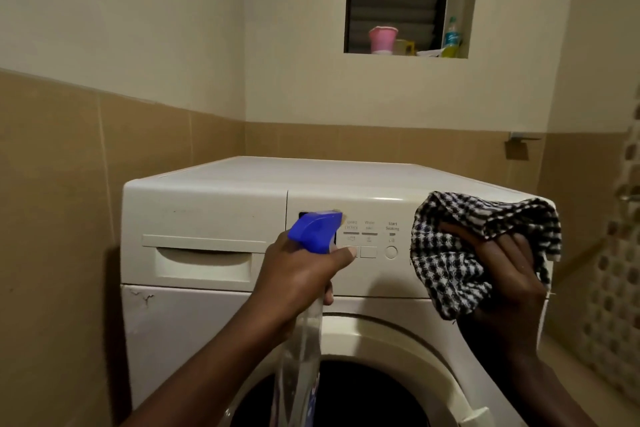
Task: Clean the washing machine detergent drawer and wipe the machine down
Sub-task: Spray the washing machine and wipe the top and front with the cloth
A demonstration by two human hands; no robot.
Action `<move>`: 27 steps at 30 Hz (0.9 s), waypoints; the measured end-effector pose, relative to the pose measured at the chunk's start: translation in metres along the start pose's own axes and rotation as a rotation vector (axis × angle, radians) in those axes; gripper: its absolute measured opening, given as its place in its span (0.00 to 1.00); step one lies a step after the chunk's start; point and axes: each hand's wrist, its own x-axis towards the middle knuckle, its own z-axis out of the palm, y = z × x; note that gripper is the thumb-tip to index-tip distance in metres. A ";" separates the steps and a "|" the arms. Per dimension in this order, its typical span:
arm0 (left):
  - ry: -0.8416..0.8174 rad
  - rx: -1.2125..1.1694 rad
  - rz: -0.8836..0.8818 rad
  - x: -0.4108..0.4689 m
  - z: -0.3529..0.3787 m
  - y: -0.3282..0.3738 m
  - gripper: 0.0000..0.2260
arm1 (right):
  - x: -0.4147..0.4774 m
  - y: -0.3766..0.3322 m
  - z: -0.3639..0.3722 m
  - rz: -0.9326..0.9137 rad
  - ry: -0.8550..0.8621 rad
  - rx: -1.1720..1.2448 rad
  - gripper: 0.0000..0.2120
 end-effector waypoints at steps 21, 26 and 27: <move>0.210 0.085 -0.057 -0.012 -0.038 -0.037 0.11 | 0.004 -0.030 0.069 0.017 -0.369 0.105 0.34; 0.255 0.041 -0.002 0.000 -0.049 -0.027 0.04 | 0.026 -0.074 0.100 -0.174 -0.514 0.096 0.28; 0.252 0.041 -0.010 0.000 -0.050 -0.028 0.05 | 0.025 -0.075 0.101 -0.188 -0.516 0.076 0.28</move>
